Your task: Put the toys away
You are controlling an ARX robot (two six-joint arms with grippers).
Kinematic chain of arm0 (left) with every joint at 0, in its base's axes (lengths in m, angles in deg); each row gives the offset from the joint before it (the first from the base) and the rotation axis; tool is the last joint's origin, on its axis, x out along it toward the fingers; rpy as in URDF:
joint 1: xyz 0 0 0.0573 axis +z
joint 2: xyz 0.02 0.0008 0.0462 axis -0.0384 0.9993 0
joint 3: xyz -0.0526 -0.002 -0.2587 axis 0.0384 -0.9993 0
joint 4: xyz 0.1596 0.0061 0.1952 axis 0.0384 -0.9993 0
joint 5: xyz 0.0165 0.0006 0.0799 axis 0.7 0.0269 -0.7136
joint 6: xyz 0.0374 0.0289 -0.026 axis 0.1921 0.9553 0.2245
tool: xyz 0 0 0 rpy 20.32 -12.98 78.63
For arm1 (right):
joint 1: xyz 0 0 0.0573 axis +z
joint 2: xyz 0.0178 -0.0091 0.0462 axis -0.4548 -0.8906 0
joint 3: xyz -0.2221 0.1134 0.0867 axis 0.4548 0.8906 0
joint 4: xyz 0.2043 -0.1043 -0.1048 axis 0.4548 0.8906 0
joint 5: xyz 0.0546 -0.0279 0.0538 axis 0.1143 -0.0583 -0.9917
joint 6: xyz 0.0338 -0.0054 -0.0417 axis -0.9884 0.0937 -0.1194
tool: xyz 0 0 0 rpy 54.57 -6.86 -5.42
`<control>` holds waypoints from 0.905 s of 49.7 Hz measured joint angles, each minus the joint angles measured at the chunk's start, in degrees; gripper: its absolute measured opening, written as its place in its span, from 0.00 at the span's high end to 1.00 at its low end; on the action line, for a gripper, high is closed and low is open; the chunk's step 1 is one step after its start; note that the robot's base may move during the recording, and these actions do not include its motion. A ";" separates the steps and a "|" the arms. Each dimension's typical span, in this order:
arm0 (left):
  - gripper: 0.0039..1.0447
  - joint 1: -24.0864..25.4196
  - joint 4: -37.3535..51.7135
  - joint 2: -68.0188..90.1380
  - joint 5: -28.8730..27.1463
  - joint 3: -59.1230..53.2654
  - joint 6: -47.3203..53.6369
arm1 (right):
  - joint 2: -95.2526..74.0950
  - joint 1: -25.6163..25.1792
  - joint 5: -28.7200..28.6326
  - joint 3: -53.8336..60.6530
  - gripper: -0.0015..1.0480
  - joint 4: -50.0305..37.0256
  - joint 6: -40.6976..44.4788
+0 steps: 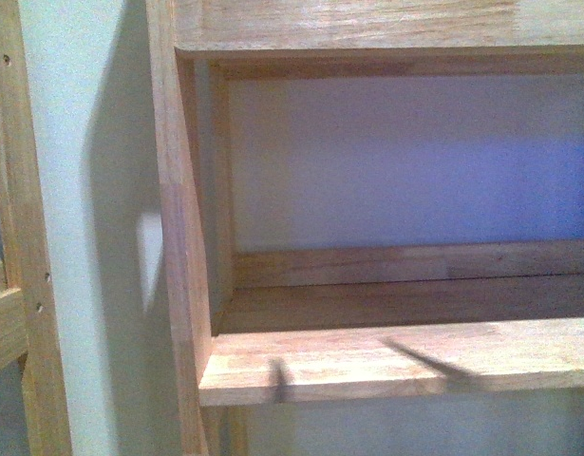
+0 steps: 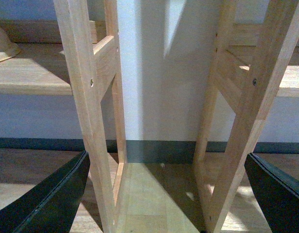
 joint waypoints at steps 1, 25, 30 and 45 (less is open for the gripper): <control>0.05 0.00 0.00 0.00 0.00 0.00 0.00 | 2.69 0.50 0.79 3.02 0.00 -1.07 0.79; 0.05 0.00 0.00 0.00 0.02 0.00 0.00 | 38.34 -2.60 9.07 44.39 0.00 -6.45 5.55; 0.05 0.00 0.00 0.00 0.00 0.00 0.00 | 42.47 -3.50 10.43 52.37 0.00 -6.80 3.78; 0.05 0.00 0.00 0.00 0.00 0.00 0.00 | 50.86 -0.92 16.66 69.81 0.00 -11.26 2.25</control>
